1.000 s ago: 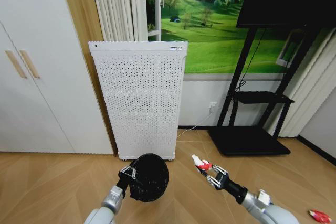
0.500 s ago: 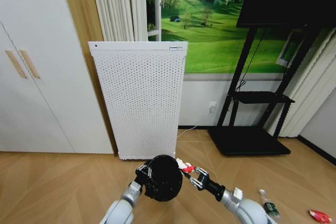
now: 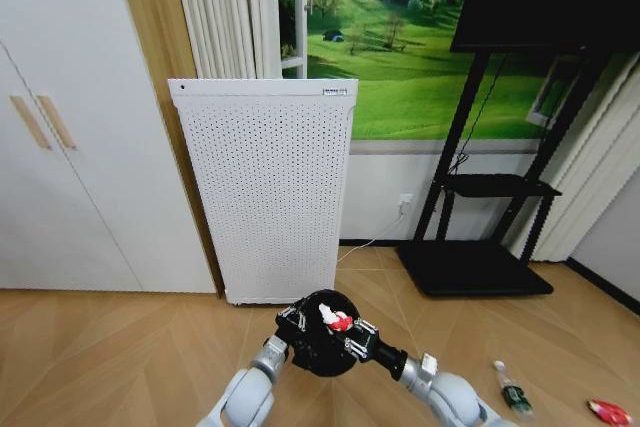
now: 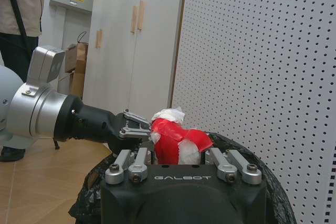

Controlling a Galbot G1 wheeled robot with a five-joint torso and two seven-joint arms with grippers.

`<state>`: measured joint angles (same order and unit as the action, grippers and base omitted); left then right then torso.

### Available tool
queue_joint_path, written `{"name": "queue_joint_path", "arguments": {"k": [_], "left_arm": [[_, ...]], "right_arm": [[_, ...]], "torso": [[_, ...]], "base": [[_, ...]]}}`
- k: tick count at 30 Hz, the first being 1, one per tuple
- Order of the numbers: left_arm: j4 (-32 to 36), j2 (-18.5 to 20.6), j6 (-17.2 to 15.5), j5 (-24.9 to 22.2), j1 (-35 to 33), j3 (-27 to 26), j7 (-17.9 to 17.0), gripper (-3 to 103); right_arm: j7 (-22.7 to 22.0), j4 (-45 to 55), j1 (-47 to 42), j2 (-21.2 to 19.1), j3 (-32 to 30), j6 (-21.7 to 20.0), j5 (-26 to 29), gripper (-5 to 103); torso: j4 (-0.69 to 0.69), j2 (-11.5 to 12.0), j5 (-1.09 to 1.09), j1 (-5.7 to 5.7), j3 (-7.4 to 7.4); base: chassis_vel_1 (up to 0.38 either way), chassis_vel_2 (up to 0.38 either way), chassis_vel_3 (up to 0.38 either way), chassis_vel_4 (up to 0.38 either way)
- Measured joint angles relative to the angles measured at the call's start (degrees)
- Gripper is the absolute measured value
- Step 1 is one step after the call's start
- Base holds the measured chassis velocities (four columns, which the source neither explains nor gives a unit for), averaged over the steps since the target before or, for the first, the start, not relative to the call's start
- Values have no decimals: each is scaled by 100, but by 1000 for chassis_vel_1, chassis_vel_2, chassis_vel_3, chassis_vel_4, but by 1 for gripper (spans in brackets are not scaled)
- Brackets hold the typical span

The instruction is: Pick up the trash bin and place the garbage on the floor into it.

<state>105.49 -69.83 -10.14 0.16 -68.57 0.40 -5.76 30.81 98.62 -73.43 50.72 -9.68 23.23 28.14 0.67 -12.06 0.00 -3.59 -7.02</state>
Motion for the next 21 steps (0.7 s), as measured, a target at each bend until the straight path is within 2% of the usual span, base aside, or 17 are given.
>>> {"name": "queue_joint_path", "arguments": {"k": [4,7,8,11,13,14,15,17,19,21], "left_arm": [[-37,-55,-4,9,28,9,-1,6],[-42,-57,-5,9,41,9,0,6],[-42,-57,-5,9,41,9,0,6],[-67,-51,-5,6,53,2,3,6],[-69,-50,-5,5,54,2,4,6],[-70,-48,-5,3,60,0,7,6],[-70,-48,-5,3,60,0,7,6],[-80,-47,-4,0,81,-3,8,6],[-86,-47,-4,-1,85,-3,11,6],[-88,-48,-2,-2,88,-3,11,6]], "right_arm": [[5,-56,115,26,87,22,-8,37],[38,-67,154,33,110,-6,-29,47],[38,-67,154,33,110,-6,-29,47],[49,-102,179,59,134,-48,-31,63],[49,-106,182,61,135,-50,-31,63],[47,-109,185,61,137,-56,-32,74],[47,-109,185,61,137,-56,-32,74],[40,-110,189,54,136,-64,-31,85],[36,-109,191,48,131,-65,-30,85],[29,-109,192,35,115,-68,-28,95]], "torso": [[0,0,0,0,0],[0,0,0,0,0],[0,0,0,0,0],[0,0,0,0,0],[0,0,0,0,0],[0,0,0,0,0],[0,0,0,0,0],[0,0,0,0,1],[0,0,0,0,0],[0,0,0,0,1]], "base": [[0,0,0,0],[0,0,0,0],[0,0,0,0],[0,0,0,0],[0,0,0,0],[0,0,0,0],[0,0,0,0],[0,0,0,0],[0,0,0,0],[0,0,0,0]]}}
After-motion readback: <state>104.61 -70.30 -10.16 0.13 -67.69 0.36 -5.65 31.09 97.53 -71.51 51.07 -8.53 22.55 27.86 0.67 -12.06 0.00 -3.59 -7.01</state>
